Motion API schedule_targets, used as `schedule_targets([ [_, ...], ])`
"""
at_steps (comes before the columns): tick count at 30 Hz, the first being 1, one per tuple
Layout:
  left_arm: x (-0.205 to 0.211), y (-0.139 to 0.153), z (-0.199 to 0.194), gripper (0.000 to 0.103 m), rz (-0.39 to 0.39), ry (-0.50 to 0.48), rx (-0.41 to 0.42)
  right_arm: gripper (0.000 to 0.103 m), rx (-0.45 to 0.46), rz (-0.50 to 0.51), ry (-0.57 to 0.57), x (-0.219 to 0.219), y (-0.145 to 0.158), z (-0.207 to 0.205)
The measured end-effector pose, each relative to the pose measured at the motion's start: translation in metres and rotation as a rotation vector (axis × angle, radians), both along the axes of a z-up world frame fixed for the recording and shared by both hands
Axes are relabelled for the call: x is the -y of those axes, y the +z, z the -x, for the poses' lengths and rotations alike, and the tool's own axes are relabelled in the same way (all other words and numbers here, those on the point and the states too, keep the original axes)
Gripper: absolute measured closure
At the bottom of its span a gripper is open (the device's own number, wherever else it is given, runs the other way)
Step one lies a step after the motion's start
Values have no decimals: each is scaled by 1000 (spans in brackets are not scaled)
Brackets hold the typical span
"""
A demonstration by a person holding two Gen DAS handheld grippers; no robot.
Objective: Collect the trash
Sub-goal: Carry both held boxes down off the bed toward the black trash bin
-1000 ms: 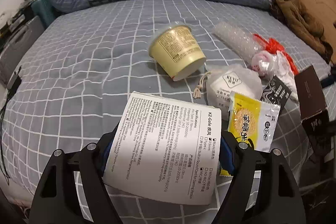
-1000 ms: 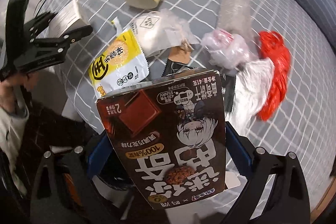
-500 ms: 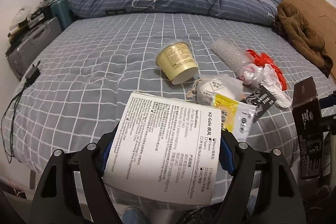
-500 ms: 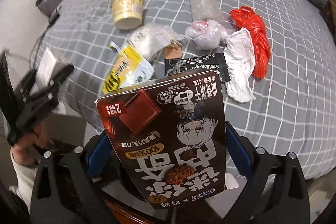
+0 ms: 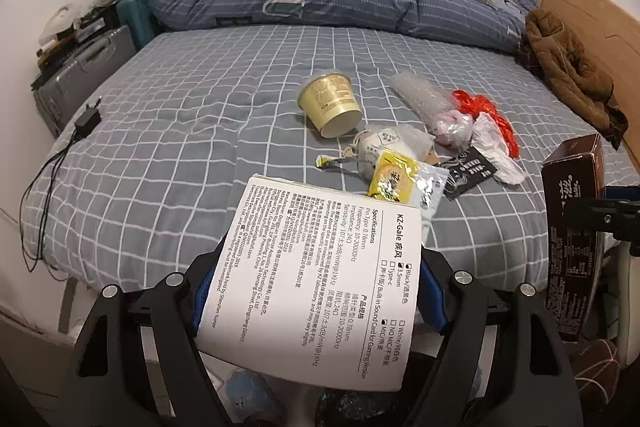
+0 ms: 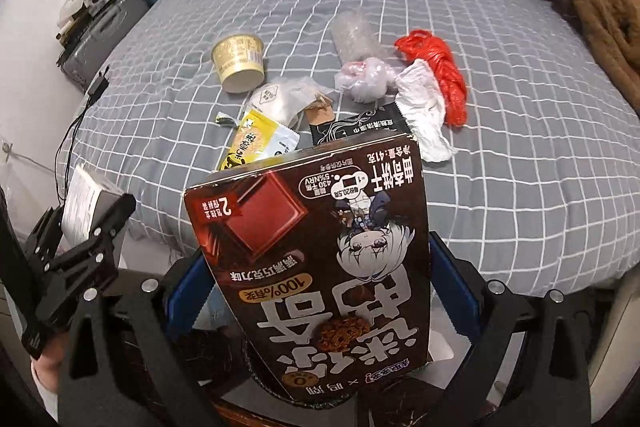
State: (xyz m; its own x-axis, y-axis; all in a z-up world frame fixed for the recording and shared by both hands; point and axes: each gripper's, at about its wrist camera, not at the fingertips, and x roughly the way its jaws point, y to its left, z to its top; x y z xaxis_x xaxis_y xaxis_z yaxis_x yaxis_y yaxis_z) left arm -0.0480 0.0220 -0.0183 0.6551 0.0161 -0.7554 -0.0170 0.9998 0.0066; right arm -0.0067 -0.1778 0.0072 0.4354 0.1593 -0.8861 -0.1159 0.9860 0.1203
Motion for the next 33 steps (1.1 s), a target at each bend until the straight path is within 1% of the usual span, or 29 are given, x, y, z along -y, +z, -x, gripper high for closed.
schedule_targets([
  [3,2,4,13,28,-8,7,4,10,40,9,-22,-1,5,14],
  [8,5,8,33,28,0,13,1,10,73,-3,-48,-5,10,41],
  [16,10,4,57,28,7,15,-11,10,83,-20,-84,-9,4,74],
  [23,14,-14,76,28,22,18,-37,10,58,-40,-97,-13,-16,96],
  [27,11,-32,87,28,34,27,-66,10,52,-27,-108,-15,-31,105],
  [33,9,-59,99,28,40,30,-107,10,24,-39,-135,-16,-59,116],
])
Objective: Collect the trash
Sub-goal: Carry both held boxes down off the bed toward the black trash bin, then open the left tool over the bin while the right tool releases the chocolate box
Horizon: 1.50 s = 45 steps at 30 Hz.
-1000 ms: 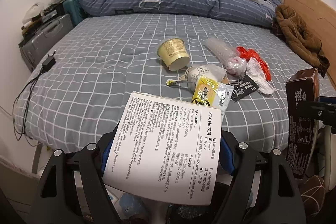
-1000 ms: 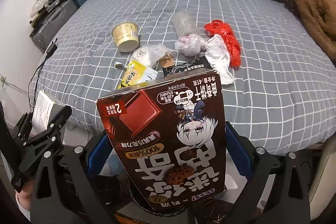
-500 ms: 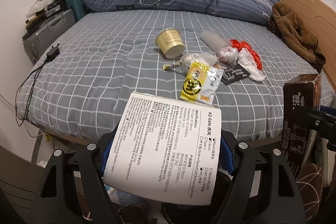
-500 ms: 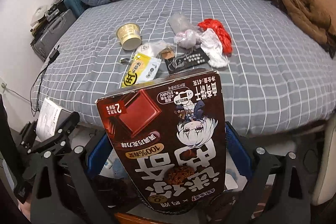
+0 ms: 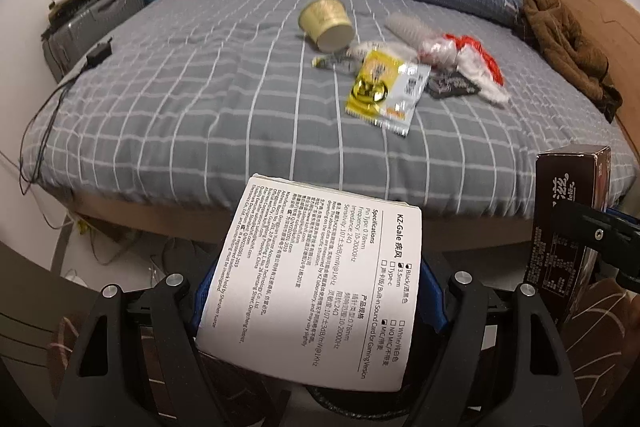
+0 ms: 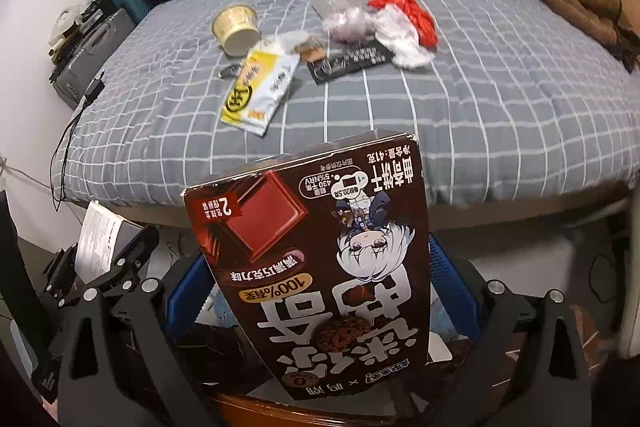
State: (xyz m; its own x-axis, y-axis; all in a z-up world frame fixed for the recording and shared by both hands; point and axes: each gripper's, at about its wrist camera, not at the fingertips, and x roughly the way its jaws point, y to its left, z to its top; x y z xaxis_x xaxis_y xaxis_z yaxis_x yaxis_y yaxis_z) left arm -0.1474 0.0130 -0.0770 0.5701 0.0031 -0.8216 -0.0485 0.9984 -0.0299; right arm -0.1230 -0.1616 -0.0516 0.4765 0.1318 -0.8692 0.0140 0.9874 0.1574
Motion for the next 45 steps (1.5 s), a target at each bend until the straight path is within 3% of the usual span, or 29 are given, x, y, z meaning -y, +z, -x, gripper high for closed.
schedule_targets([
  [10,-2,-52,18,28,-5,0,-83,10,-90,-13,-7,-7,-66,22],
  [22,4,-111,9,28,-6,-28,-179,9,-177,0,3,-11,-130,18],
  [37,-8,-139,3,28,-47,17,-230,8,-257,26,53,-34,-178,6],
  [45,-4,-153,6,28,-34,4,-263,8,-244,68,52,-33,-184,14],
])
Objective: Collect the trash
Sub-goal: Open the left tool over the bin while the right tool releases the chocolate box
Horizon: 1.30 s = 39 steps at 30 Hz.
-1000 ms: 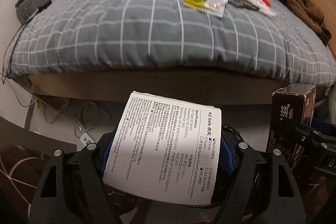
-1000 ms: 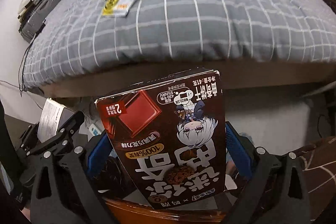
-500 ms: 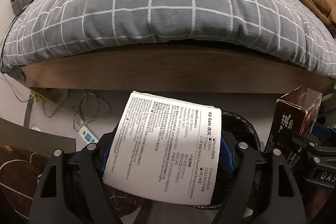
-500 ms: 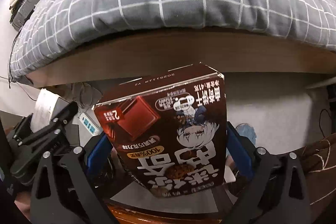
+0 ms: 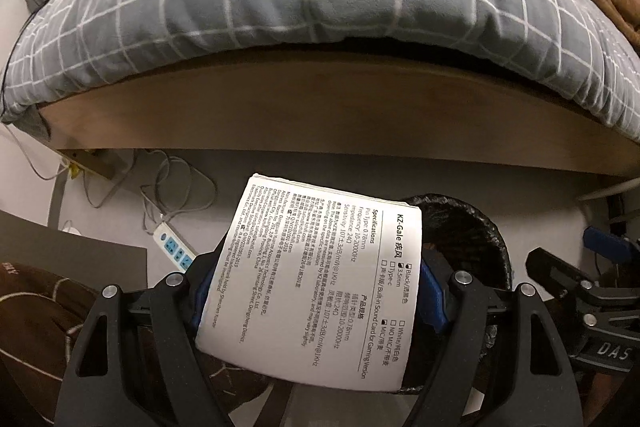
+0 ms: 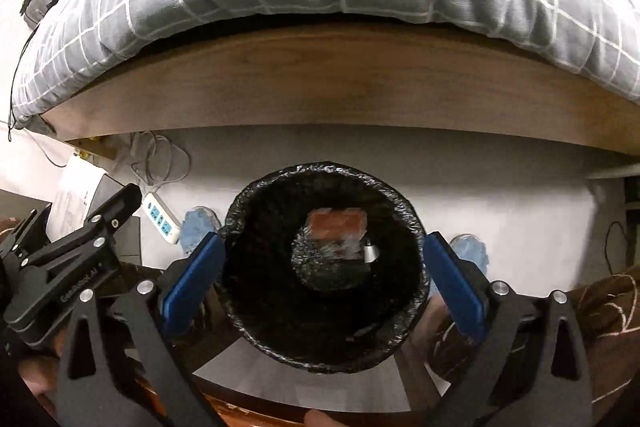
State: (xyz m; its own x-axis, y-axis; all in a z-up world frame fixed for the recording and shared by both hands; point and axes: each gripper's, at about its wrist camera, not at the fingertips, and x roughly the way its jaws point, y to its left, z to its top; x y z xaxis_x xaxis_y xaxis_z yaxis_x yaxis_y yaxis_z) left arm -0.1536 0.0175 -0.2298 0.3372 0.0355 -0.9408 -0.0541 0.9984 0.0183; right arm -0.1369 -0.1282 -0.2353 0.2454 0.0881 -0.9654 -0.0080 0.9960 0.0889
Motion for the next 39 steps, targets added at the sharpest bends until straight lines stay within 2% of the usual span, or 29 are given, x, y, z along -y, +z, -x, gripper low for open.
schedule_targets([
  [9,52,-12,-4,28,5,-112,-27,8,44,38,-107,52,14,6],
  [16,90,-25,-11,28,27,-170,-69,8,49,56,-167,90,8,14],
  [22,120,-39,-13,28,14,-226,-92,8,56,71,-203,116,8,21],
  [29,131,-52,-13,27,3,-247,-108,8,52,72,-226,128,5,24],
  [32,129,-54,-13,24,-9,-251,-96,8,52,72,-225,126,4,22],
  [34,130,-53,-13,16,-10,-244,-89,8,55,71,-220,126,5,22],
  [37,127,-51,-14,10,-3,-233,-82,8,60,77,-209,122,7,22],
  [39,124,-50,-15,9,-7,-221,-81,8,66,79,-206,120,9,21],
])
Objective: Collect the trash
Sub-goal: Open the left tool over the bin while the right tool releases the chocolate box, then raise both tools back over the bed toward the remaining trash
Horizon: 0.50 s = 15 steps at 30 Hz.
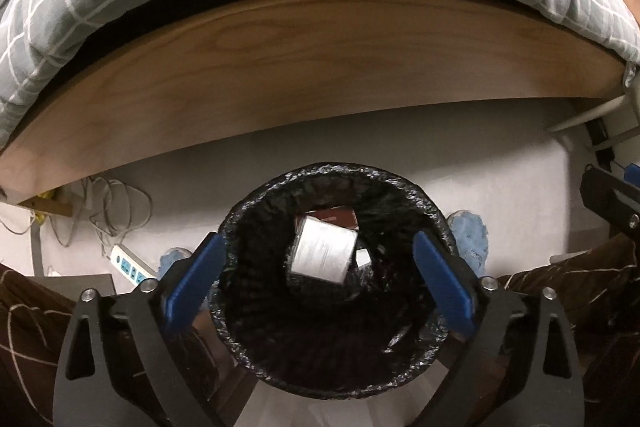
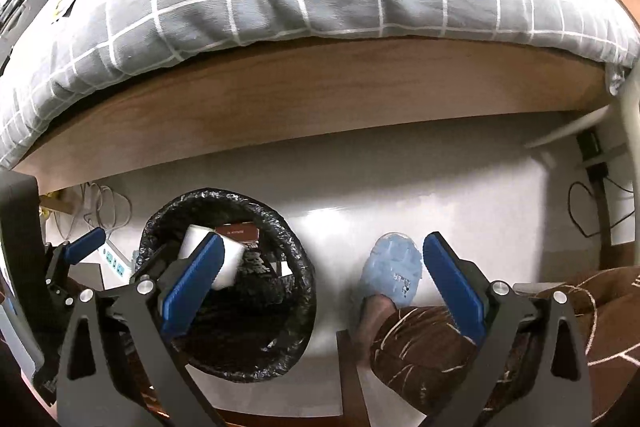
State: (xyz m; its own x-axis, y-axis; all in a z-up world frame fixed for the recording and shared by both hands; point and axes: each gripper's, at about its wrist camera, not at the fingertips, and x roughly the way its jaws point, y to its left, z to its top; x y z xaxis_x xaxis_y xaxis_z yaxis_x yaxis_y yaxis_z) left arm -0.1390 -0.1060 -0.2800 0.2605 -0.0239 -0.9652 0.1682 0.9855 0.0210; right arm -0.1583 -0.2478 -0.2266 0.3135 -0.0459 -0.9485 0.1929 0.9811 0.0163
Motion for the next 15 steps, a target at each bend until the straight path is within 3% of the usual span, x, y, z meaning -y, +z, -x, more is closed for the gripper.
schedule_targets([
  [8,-16,25,-3,7,6,30,69,8,64,0,5,-7,19,-4],
  [15,-43,66,-12,7,5,79,171,8,181,4,24,-20,58,-18],
])
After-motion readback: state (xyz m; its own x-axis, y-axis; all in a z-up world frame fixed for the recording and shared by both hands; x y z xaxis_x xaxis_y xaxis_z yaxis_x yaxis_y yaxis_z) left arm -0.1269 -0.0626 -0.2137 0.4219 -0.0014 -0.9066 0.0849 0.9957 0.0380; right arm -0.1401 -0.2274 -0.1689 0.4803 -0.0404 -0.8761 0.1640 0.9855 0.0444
